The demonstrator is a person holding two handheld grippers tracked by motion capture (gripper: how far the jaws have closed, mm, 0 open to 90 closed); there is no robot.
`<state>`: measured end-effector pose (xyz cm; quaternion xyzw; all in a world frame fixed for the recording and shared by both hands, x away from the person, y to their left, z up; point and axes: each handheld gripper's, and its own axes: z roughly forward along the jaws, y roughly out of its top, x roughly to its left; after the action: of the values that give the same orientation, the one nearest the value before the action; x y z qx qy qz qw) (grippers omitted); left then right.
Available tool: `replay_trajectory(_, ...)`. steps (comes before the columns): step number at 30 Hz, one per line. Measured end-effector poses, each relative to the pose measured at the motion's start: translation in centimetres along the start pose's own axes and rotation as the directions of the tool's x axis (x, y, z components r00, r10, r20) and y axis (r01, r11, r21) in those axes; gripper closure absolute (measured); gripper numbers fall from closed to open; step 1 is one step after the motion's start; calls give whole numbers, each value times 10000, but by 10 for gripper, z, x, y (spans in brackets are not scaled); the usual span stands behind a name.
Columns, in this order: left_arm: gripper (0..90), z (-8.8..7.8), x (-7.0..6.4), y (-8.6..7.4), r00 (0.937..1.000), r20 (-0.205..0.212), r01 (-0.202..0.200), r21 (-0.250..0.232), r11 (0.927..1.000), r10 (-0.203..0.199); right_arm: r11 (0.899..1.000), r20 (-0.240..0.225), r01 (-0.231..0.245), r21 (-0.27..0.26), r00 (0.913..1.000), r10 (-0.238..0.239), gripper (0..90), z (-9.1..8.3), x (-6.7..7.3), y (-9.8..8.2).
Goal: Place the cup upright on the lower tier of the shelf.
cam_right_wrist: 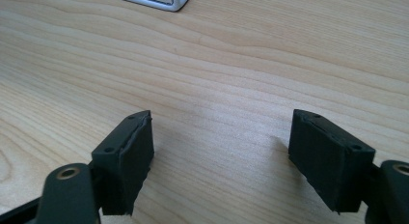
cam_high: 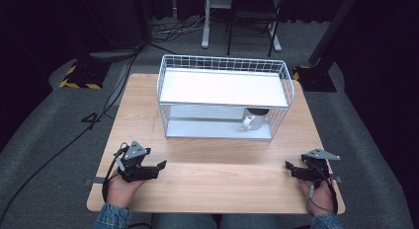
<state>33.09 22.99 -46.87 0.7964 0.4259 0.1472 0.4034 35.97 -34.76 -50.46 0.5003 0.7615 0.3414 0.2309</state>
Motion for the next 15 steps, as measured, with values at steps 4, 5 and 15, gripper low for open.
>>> replay_trajectory(4,214,3,6,-7,9998,-192,58,468,9989,-49,10000,-1,-1,2,10000,1,241,0,0,0)
replay_trajectory(5,214,4,7,-9,9997,-202,121,539,9985,-111,10000,-1,4,1,10000,-4,241,0,0,0)
replay_trajectory(15,199,13,12,-20,9976,-676,227,1438,9893,-131,10000,0,3,1,10000,-3,241,0,0,0)
